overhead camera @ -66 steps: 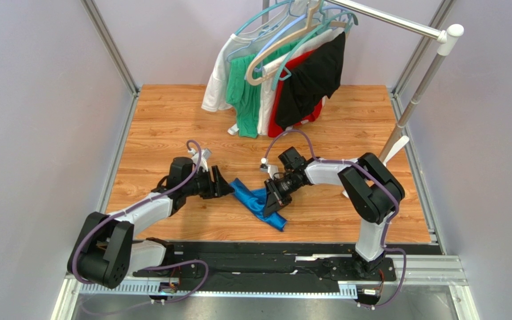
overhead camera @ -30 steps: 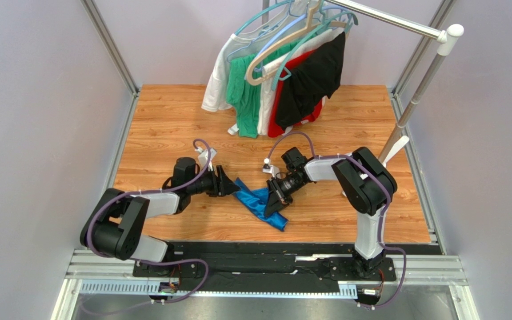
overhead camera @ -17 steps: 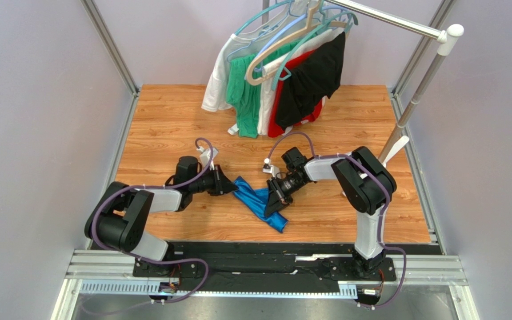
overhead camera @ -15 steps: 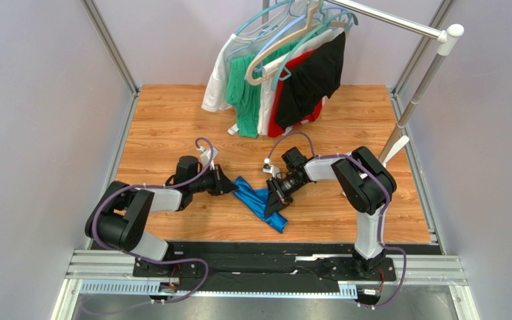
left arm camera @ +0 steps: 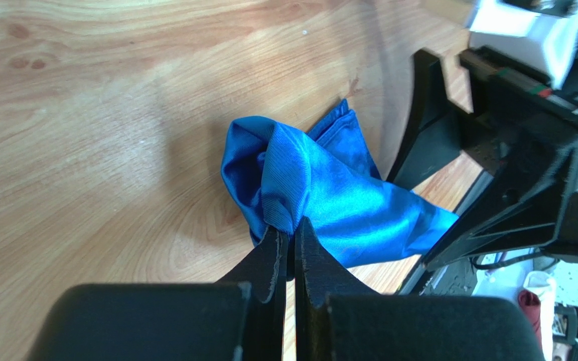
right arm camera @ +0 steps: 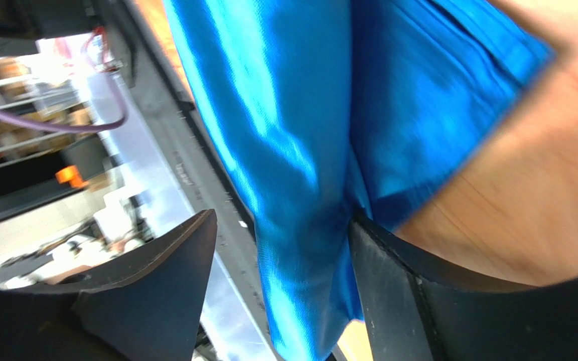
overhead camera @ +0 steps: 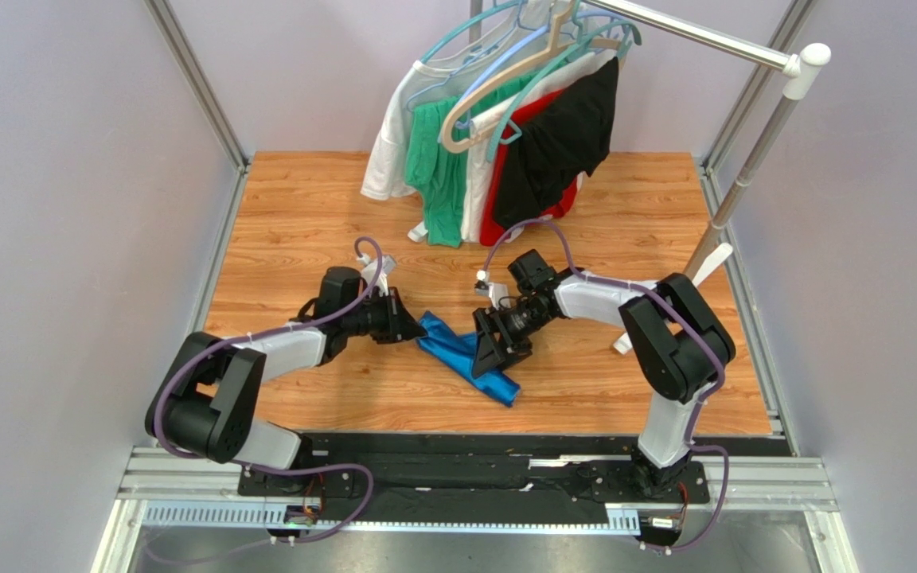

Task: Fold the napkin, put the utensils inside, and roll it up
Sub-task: Roll the napkin with the utensil

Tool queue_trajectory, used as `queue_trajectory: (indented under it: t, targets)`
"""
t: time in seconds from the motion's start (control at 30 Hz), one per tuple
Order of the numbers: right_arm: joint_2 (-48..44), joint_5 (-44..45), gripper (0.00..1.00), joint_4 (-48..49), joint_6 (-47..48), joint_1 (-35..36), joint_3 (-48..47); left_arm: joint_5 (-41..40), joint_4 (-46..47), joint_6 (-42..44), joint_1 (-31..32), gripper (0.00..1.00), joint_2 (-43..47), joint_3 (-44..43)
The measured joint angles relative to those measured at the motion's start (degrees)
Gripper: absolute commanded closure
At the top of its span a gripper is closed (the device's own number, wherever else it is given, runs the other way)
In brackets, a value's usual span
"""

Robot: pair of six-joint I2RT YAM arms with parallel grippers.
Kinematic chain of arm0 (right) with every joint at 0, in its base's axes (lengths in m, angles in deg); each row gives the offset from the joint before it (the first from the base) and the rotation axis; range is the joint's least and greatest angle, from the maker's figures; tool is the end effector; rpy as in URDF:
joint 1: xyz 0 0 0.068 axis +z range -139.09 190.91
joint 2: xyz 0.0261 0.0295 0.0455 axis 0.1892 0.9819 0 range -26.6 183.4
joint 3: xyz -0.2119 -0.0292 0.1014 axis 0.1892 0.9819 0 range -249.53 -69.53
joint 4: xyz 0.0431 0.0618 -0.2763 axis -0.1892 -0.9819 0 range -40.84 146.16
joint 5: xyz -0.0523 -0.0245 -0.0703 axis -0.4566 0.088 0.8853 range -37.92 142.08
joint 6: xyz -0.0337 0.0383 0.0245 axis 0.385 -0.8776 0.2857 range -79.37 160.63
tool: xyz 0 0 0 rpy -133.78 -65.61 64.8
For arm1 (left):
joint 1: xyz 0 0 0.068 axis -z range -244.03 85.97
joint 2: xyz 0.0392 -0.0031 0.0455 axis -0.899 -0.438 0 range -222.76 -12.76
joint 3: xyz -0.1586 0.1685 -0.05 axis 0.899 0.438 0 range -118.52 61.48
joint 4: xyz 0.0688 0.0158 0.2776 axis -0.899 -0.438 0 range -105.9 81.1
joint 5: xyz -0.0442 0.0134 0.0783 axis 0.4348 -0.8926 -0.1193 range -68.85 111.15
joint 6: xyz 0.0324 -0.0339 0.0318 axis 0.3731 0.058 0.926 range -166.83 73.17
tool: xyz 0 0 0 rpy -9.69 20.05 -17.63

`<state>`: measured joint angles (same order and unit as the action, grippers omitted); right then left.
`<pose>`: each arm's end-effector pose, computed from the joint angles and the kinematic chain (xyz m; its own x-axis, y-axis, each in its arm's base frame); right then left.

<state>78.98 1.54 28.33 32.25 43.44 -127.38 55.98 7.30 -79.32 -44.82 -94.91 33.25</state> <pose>0.2640 0.2047 0.0751 -0.8812 -0.4523 -0.1377 -0.3797 0.5036 0.7761 0.2586 -0.1140 0.0887 -0.8614 -0.1669 -0.4797 0.2774 0.6366 -0.7196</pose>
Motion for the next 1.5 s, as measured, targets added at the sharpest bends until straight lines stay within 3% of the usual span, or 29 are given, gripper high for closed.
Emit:
queue_trajectory:
  t: [0.43,0.67,1.03,1.27,1.5]
  targets:
    - [-11.0,22.4,0.26,-4.3,0.8,2.4,-1.3,-1.5,-9.8,2.0,0.0,1.00,-0.9,-3.7]
    - [-16.1,39.5,0.25,-3.0,-0.2,17.1,-2.8,-1.6,-11.9,2.4,0.2,1.00,-2.4,-5.1]
    - [-12.6,63.2,0.31,-0.1,0.1,33.3,-3.0,-1.2,-12.7,2.4,0.2,1.00,-3.3,-5.9]
    - [-9.0,68.7,0.35,0.5,1.0,36.2,-3.0,-1.2,-13.0,2.4,0.2,1.00,-3.4,-6.1]
    - [-8.1,69.6,0.33,1.5,1.2,36.6,-3.0,-1.1,-13.4,2.4,0.2,1.00,-3.4,-6.1]
